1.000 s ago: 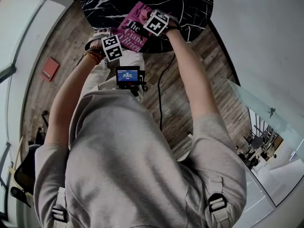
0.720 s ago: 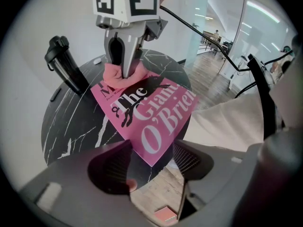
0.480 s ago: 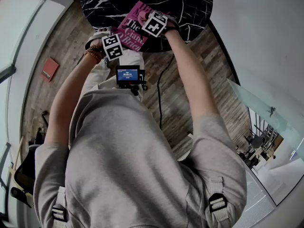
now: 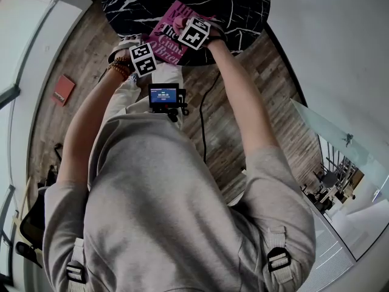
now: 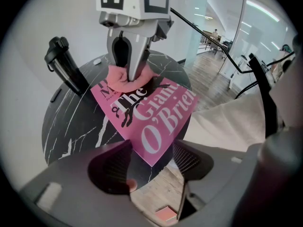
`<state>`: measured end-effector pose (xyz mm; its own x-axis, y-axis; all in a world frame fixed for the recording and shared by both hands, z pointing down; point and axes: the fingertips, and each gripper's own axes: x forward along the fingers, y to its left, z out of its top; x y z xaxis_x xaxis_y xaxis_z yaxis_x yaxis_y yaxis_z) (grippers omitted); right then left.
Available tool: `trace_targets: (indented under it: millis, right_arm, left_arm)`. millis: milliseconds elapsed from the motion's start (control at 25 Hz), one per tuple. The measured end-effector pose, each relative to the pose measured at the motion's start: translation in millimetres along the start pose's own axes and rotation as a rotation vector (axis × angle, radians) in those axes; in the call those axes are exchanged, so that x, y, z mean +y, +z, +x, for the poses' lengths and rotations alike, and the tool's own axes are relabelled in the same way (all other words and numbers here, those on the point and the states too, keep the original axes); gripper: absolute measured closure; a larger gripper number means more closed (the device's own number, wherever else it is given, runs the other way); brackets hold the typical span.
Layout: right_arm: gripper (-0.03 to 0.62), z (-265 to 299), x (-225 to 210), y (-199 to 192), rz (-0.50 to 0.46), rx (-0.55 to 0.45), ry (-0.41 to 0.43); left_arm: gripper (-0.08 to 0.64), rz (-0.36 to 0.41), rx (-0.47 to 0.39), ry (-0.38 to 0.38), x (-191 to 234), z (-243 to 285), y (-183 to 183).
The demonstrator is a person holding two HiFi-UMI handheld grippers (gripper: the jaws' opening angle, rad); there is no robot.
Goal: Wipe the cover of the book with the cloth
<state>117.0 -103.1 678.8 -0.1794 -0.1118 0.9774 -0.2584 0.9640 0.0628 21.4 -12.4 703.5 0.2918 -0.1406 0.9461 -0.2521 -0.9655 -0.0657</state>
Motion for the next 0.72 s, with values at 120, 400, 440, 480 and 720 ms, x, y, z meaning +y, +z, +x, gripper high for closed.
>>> trace_targets:
  millis: [120,400,440,480,720]
  right_arm:
    - [0.502,1,3,0,-0.001,0.001,0.004]
    - [0.502,2,13,1,-0.001,0.003,0.01]
    - [0.502,2,15,1,0.0,0.001,0.011]
    - [0.502,2,16,1,0.001,-0.001,0.011]
    - [0.502,1,24,3,0.006,-0.001,0.012]
  left_arm:
    - [0.281,0.001,0.002,-0.001,1,1,0]
    - [0.281,-0.001,-0.003,0.002,0,2,0]
    - [0.281,0.0,-0.003,0.002,1,2,1]
    - [0.281,0.002,-0.002,0.003,1,2,1]
    - [0.285,0.013,-0.003,0.012,2,3,1]
